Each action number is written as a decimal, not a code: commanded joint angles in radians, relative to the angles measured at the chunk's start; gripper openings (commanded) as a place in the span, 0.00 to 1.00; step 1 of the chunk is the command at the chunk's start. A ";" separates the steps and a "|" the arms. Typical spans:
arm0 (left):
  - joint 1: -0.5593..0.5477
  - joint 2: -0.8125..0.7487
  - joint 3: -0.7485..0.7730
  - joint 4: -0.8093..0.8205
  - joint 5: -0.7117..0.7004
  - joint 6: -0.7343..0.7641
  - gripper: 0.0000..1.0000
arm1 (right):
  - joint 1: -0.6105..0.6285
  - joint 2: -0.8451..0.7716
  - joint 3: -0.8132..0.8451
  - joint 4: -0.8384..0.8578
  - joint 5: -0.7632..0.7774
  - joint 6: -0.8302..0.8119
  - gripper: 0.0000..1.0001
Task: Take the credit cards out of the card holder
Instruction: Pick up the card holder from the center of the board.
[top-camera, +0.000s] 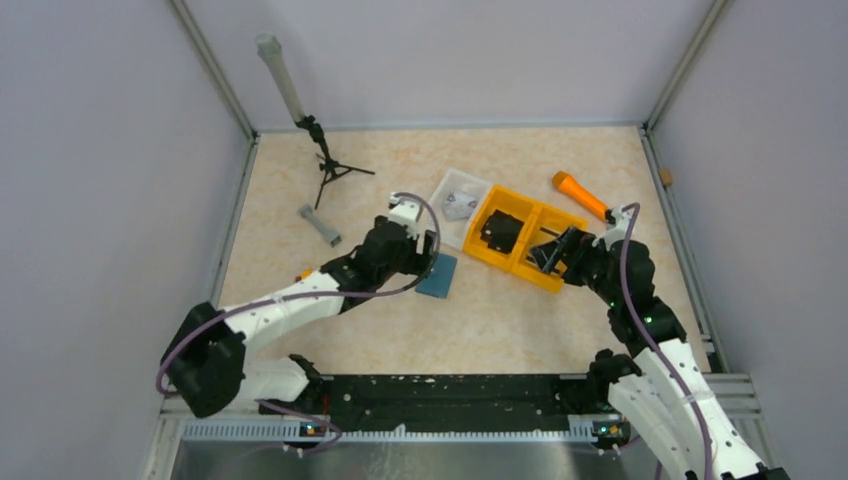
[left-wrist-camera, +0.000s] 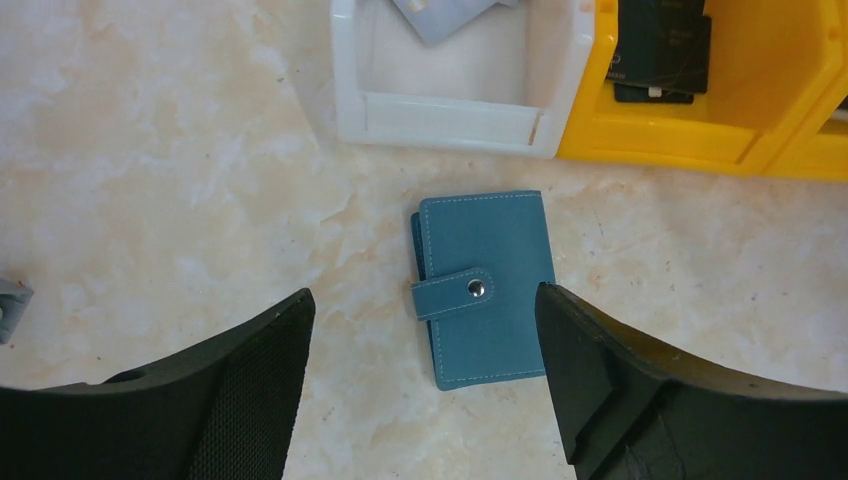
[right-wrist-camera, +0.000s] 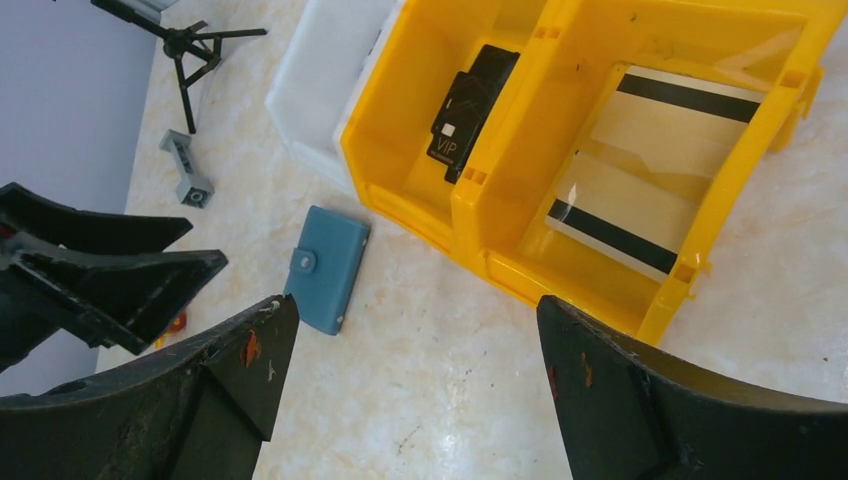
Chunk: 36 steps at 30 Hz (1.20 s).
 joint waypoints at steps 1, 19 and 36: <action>-0.114 0.149 0.148 -0.146 -0.213 0.104 0.84 | 0.006 0.006 0.004 0.039 -0.025 -0.009 0.93; -0.152 0.483 0.368 -0.323 -0.195 0.047 0.57 | 0.008 0.014 0.023 0.003 -0.024 -0.042 0.93; -0.096 0.489 0.336 -0.299 -0.049 -0.010 0.33 | 0.007 0.015 0.029 0.021 -0.052 -0.013 0.92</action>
